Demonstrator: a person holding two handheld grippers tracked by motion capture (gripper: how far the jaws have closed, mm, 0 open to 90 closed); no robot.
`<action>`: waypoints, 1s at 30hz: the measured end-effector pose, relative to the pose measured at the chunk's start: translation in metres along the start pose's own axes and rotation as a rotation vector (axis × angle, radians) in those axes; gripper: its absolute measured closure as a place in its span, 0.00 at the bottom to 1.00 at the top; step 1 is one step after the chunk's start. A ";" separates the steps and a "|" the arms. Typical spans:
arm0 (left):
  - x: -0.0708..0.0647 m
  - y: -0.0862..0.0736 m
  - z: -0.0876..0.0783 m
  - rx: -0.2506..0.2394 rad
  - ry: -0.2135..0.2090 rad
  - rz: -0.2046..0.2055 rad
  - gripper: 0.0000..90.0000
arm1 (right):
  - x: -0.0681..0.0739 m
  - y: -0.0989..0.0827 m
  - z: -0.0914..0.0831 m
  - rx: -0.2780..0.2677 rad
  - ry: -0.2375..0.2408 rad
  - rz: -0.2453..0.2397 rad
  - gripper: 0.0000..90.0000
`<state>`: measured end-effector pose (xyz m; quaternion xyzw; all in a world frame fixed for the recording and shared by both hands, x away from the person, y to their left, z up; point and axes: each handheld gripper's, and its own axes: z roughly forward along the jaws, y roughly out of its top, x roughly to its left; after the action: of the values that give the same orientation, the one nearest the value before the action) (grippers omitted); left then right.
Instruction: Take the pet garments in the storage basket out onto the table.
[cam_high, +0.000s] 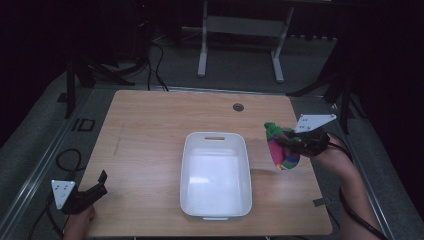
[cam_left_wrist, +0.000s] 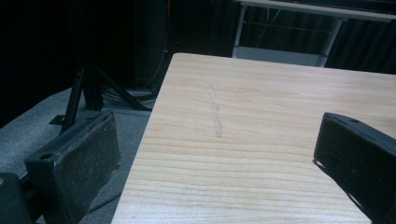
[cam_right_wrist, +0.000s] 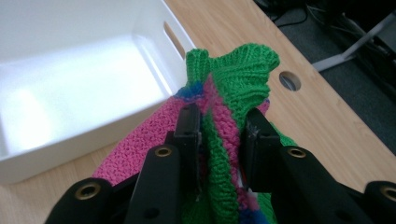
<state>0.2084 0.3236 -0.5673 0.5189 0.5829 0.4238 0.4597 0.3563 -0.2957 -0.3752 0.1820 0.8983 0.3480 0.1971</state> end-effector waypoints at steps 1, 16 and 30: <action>0.000 0.000 0.000 0.000 0.000 0.000 0.01 | 0.000 -0.002 0.002 0.005 -0.005 0.001 0.79; 0.000 0.000 0.000 -0.001 -0.001 0.000 0.01 | 0.000 -0.039 0.054 0.069 0.010 0.067 0.78; 0.000 0.000 0.000 -0.002 -0.001 0.002 0.01 | 0.004 -0.082 0.110 0.125 0.022 0.167 0.78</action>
<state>0.2085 0.3232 -0.5674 0.5192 0.5819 0.4244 0.4601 0.3897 -0.2897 -0.5082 0.2644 0.9021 0.3084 0.1457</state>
